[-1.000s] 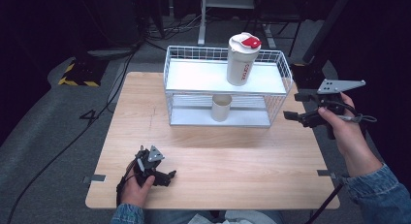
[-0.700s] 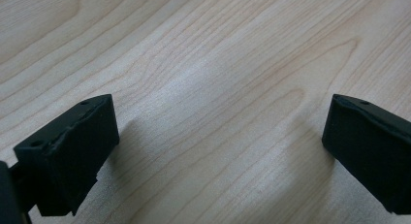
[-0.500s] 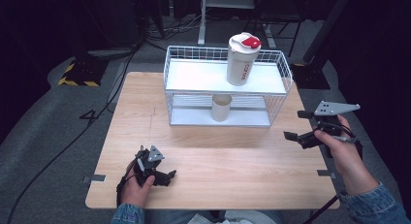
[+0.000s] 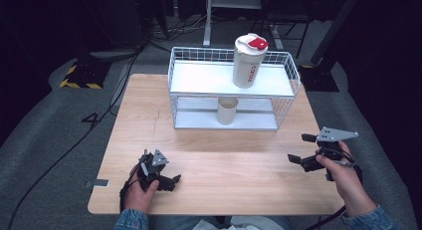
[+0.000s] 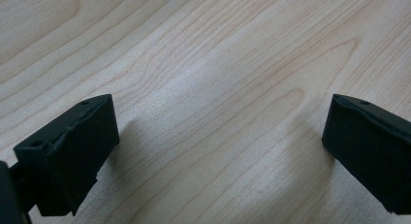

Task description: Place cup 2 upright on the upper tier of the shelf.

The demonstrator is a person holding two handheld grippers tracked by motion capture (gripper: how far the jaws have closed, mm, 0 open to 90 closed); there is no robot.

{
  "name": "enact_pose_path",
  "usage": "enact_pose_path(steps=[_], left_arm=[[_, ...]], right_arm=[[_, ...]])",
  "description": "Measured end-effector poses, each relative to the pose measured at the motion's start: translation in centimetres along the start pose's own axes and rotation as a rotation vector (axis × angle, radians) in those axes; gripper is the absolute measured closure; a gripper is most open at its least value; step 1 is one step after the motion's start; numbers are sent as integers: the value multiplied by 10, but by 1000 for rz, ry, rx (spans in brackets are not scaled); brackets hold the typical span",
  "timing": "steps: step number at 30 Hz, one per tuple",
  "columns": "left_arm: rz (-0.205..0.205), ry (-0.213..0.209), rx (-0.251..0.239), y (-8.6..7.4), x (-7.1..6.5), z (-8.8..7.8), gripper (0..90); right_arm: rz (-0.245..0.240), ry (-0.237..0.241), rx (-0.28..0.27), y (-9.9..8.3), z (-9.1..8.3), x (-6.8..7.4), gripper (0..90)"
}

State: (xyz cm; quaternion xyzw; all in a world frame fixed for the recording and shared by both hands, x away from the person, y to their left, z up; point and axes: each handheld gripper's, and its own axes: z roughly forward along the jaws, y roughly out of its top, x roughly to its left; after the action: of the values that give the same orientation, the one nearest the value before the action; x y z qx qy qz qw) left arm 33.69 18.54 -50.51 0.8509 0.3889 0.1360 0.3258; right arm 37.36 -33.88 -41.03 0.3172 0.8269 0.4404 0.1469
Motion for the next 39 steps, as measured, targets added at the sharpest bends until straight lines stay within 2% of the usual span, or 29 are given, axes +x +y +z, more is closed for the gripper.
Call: enact_pose_path(steps=[8,20,28,36,39], left_arm=[[0,0,0,0,0,0,3],[0,0,0,0,0,0,3],[0,0,0,0,0,0,2],[-7,3,-3,0,0,1,2],[-6,5,-3,0,0,1,2]], right_arm=[[61,9,21,-32,15,0,0],[70,-12,71,-68,32,8,0],[70,-33,109,-81,39,12,0],[23,-72,157,-85,45,19,0],[26,-88,175,-85,47,20,0]])
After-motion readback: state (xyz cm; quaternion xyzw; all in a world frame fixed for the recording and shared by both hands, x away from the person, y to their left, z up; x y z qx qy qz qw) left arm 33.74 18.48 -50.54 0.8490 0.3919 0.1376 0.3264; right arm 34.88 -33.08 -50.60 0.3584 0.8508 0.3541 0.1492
